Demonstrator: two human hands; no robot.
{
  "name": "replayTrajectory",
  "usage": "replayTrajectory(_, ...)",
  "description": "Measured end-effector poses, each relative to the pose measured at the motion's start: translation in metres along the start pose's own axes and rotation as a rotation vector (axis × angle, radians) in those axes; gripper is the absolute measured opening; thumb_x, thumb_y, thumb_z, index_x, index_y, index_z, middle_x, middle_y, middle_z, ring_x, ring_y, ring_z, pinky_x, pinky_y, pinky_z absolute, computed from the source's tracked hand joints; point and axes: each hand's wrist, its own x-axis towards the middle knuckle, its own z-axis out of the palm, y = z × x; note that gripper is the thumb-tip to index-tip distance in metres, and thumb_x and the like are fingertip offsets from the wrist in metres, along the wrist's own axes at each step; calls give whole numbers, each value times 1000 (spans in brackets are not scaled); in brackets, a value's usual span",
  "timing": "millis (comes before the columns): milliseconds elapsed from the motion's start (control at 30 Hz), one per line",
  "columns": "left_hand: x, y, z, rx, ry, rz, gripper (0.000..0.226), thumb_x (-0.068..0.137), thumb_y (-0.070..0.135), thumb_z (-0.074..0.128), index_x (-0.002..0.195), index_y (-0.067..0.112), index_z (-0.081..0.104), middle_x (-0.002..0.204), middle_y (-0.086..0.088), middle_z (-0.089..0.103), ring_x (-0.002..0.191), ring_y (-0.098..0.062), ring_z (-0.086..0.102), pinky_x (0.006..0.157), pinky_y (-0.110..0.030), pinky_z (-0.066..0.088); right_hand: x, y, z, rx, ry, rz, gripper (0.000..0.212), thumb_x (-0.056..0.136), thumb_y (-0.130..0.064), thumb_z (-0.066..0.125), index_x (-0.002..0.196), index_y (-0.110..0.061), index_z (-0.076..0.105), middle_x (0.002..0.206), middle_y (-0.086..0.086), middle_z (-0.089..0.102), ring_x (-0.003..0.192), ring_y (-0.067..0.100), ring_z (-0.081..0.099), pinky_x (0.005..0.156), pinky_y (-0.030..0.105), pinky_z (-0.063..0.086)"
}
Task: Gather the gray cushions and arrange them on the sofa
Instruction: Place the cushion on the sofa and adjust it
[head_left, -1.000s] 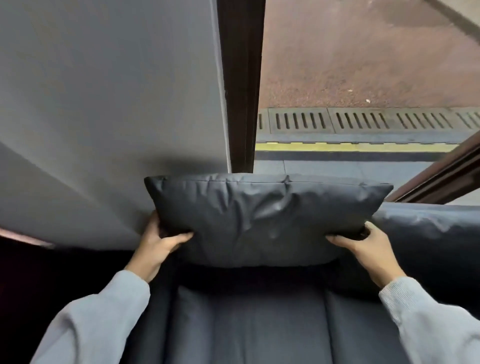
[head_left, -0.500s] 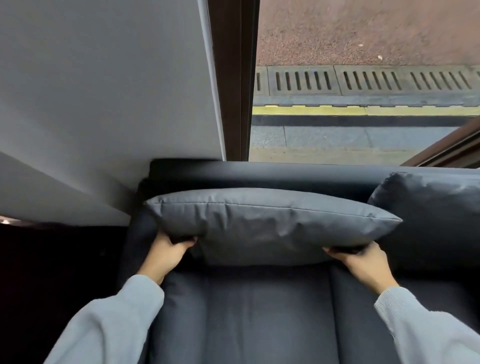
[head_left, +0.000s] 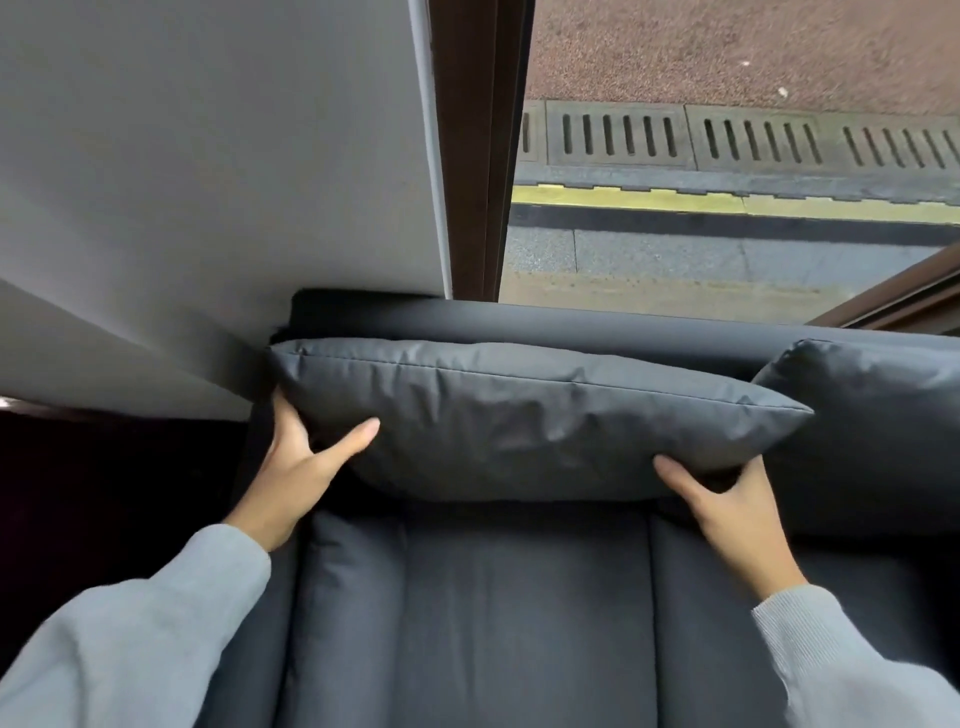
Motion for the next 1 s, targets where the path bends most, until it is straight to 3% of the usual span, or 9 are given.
replayTrajectory(100, 3, 12, -2, -28, 82, -21, 103, 62, 72, 85, 147, 56, 30, 151, 21, 50, 136, -10, 53, 111, -51, 44, -3, -6, 8, -17, 97, 13, 95, 55, -81, 81, 135, -36, 54, 124, -22, 65, 119, 3, 59, 102, 27, 42)
replayTrajectory(300, 15, 19, 16, -1, 135, -54, 91, 60, 79, 79, 138, 63, 35, 147, 12, 54, 134, -19, 54, 108, -51, 47, 14, -8, 22, -99, 81, 101, 110, 58, -81, 80, 148, -27, 47, 144, 0, 61, 136, 29, 52, 105, 34, 41)
replayTrajectory(367, 9, 11, 14, -5, 162, -51, 80, 62, 79, 79, 131, 68, 40, 144, 18, 56, 132, -17, 56, 106, -51, 49, 12, -7, 17, -133, 91, 100, 109, 56, -87, 76, 145, -28, 52, 141, -2, 63, 134, 29, 54, 101, 33, 41)
replayTrajectory(567, 11, 7, 12, -9, 178, -77, 90, 61, 79, 77, 140, 57, 41, 142, 15, 60, 131, -21, 57, 105, -54, 49, 7, -18, 15, -160, 62, 80, 97, 64, -81, 77, 142, -28, 55, 139, -2, 65, 133, 30, 55, 99, 33, 41)
replayTrajectory(733, 6, 5, 7, -12, 172, -65, 95, 57, 81, 79, 141, 56, 41, 141, 13, 61, 129, -20, 60, 103, -53, 51, 2, -14, 8, -192, 96, 76, 99, 53, -94, 71, 132, -36, 61, 113, -18, 66, 120, 21, 62, 88, 30, 44)
replayTrajectory(900, 23, 22, 22, 108, 184, -132, 108, 67, 72, 75, 156, 43, 22, 158, -4, 43, 143, -31, 43, 113, -53, 42, 24, -24, 27, -60, 37, 140, 116, 59, -77, 82, 152, -22, 41, 146, 1, 58, 136, 28, 52, 109, 34, 40)
replayTrajectory(967, 14, 29, 26, 227, 290, -19, 110, 79, 59, 76, 162, 27, 11, 164, -16, 30, 150, -35, 31, 122, -45, 26, 22, -30, 30, -17, 53, 118, 123, 61, -68, 87, 157, -16, 29, 153, 7, 49, 142, 28, 46, 116, 37, 35)
replayTrajectory(1000, 5, 33, 27, 321, 366, 121, 107, 85, 49, 75, 163, 20, 8, 165, -22, 22, 152, -37, 23, 123, -41, 20, 15, -31, 30, -41, 113, 62, 126, 64, -62, 88, 160, -17, 20, 158, 11, 40, 146, 28, 38, 120, 37, 30)
